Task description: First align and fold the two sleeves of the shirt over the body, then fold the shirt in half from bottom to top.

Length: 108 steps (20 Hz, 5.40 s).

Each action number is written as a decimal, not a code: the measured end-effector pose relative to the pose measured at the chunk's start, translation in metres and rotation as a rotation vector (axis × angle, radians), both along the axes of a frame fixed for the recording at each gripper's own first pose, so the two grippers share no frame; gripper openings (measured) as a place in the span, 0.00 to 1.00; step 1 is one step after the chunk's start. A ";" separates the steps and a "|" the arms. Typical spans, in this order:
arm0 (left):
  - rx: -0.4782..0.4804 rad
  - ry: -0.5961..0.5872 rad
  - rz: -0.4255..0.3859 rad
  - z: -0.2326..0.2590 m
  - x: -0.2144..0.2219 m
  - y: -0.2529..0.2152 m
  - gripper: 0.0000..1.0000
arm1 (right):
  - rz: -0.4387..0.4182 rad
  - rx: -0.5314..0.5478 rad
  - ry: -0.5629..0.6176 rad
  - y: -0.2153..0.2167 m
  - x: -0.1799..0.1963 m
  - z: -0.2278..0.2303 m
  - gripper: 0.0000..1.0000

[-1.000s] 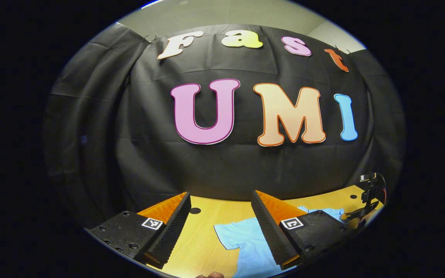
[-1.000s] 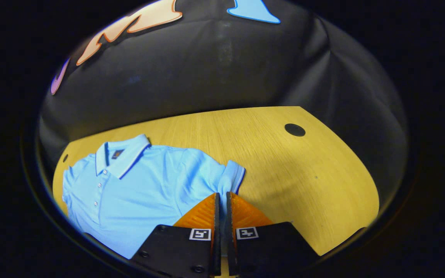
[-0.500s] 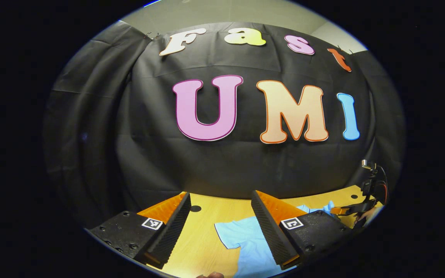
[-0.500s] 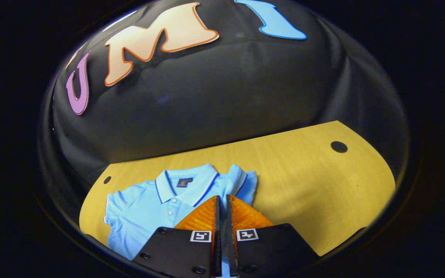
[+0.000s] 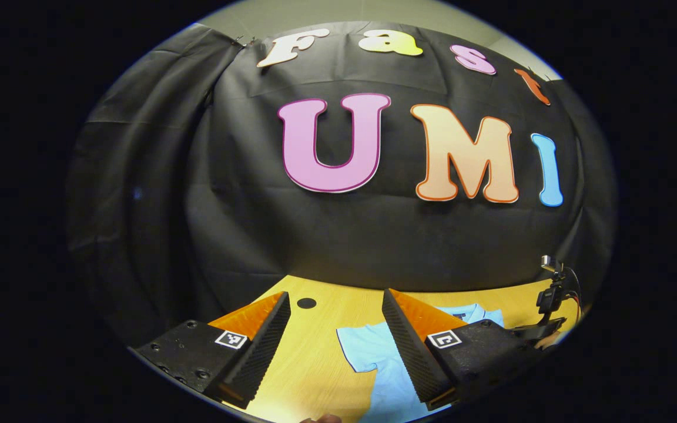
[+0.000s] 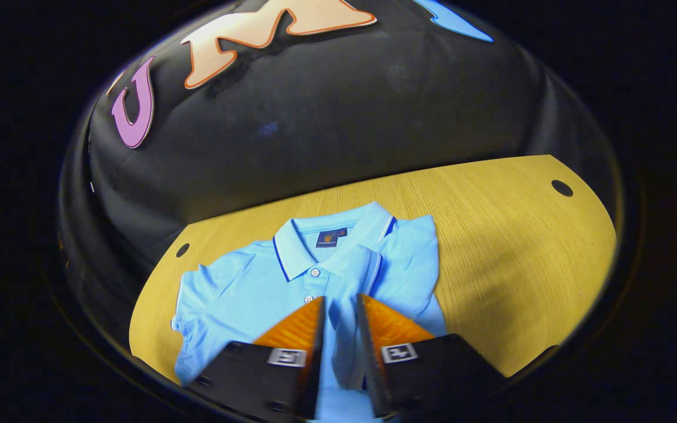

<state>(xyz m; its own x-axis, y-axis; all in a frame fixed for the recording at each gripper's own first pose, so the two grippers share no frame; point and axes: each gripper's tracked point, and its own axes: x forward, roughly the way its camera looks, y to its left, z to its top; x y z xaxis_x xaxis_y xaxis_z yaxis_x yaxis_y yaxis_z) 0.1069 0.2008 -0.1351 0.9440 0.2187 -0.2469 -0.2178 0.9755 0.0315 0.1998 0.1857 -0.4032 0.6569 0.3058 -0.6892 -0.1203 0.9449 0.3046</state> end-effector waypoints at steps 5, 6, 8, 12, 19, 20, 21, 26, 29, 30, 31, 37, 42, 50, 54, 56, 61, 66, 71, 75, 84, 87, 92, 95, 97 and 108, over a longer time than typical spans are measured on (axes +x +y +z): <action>-0.058 0.051 -0.029 -0.047 0.036 -0.009 0.94 | 0.046 -0.029 -0.113 -0.007 -0.009 0.045 0.93; -0.065 0.071 -0.038 -0.061 0.042 -0.012 0.94 | 0.052 -0.039 -0.130 -0.012 -0.014 0.053 0.95; -0.083 0.108 -0.055 -0.087 0.055 -0.019 0.94 | 0.053 -0.063 -0.153 -0.026 -0.027 0.068 0.97; -0.143 0.203 -0.042 -0.141 0.076 -0.021 0.95 | 0.038 -0.113 -0.172 -0.057 -0.052 0.087 0.97; -0.094 0.374 0.010 -0.220 0.096 -0.006 0.95 | -0.031 -0.173 -0.141 -0.113 -0.088 0.091 0.98; -0.093 0.395 0.017 -0.229 0.096 -0.003 0.95 | -0.043 -0.176 -0.136 -0.120 -0.093 0.092 0.98; -0.092 0.418 0.023 -0.236 0.093 -0.001 0.95 | -0.051 -0.177 -0.131 -0.124 -0.097 0.093 0.93; -0.106 0.457 0.035 -0.250 0.088 0.000 0.96 | -0.068 -0.193 -0.125 -0.144 -0.111 0.097 0.97; -0.127 0.467 -0.022 -0.253 0.093 -0.016 0.64 | -0.069 -0.190 -0.124 -0.148 -0.116 0.100 0.93; -0.134 0.468 -0.045 -0.253 0.093 -0.023 0.45 | -0.072 -0.185 -0.123 -0.150 -0.118 0.100 0.93; -0.126 0.472 -0.052 -0.252 0.095 -0.027 0.20 | -0.075 -0.181 -0.122 -0.152 -0.120 0.101 0.93; -0.107 0.405 -0.099 -0.211 0.111 -0.061 0.00 | -0.075 -0.191 -0.142 -0.166 -0.130 0.112 0.97; -0.090 0.376 -0.207 -0.185 0.119 -0.128 0.00 | -0.092 -0.182 -0.144 -0.179 -0.139 0.120 0.97; -0.102 0.454 -0.338 -0.222 0.112 -0.214 0.00 | -0.119 -0.175 -0.113 -0.184 -0.152 0.113 0.97; -0.125 0.494 -0.354 -0.236 0.104 -0.214 0.02 | -0.132 -0.167 -0.113 -0.175 -0.150 0.115 0.97; -0.165 0.473 -0.388 -0.226 0.101 -0.216 0.38 | -0.145 -0.161 -0.128 -0.171 -0.147 0.117 0.98; -0.179 0.335 -0.337 -0.167 0.073 -0.185 0.97 | -0.105 -0.163 -0.177 -0.159 -0.154 0.125 0.98; -0.155 0.258 -0.293 -0.113 0.003 -0.151 0.96 | -0.039 -0.171 -0.219 -0.149 -0.184 0.143 0.98; -0.104 0.229 -0.279 -0.089 -0.071 -0.128 0.96 | -0.015 -0.168 -0.231 -0.156 -0.222 0.151 0.97; -0.071 0.262 -0.305 -0.096 -0.133 -0.125 0.96 | -0.016 -0.171 -0.219 -0.169 -0.258 0.150 0.97; -0.050 0.445 -0.312 -0.159 -0.257 -0.107 0.96 | 0.040 -0.240 -0.101 -0.192 -0.356 0.105 0.98; -0.026 0.508 -0.315 -0.184 -0.280 -0.101 0.96 | 0.042 -0.256 -0.055 -0.196 -0.371 0.088 0.98; -0.027 0.596 -0.305 -0.212 -0.305 -0.095 0.97 | 0.051 -0.304 0.009 -0.199 -0.386 0.066 0.98; -0.017 0.579 -0.314 -0.210 -0.304 -0.095 0.96 | 0.056 -0.332 0.059 -0.201 -0.395 0.050 0.98; -0.030 0.582 -0.324 -0.210 -0.306 -0.096 0.96 | 0.055 -0.320 0.094 -0.199 -0.399 0.046 0.92; -0.122 0.597 -0.308 -0.206 -0.300 -0.115 0.00 | 0.141 -0.243 0.102 -0.160 -0.397 0.050 0.02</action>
<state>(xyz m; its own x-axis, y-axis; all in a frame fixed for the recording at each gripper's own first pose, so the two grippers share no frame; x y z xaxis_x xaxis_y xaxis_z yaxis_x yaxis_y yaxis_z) -0.1933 0.0857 -0.3408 0.6533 -0.1009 -0.7504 0.0911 0.9944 -0.0544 -0.1976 0.0255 -0.3531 0.5428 0.2073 -0.8139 -0.2361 0.9676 0.0890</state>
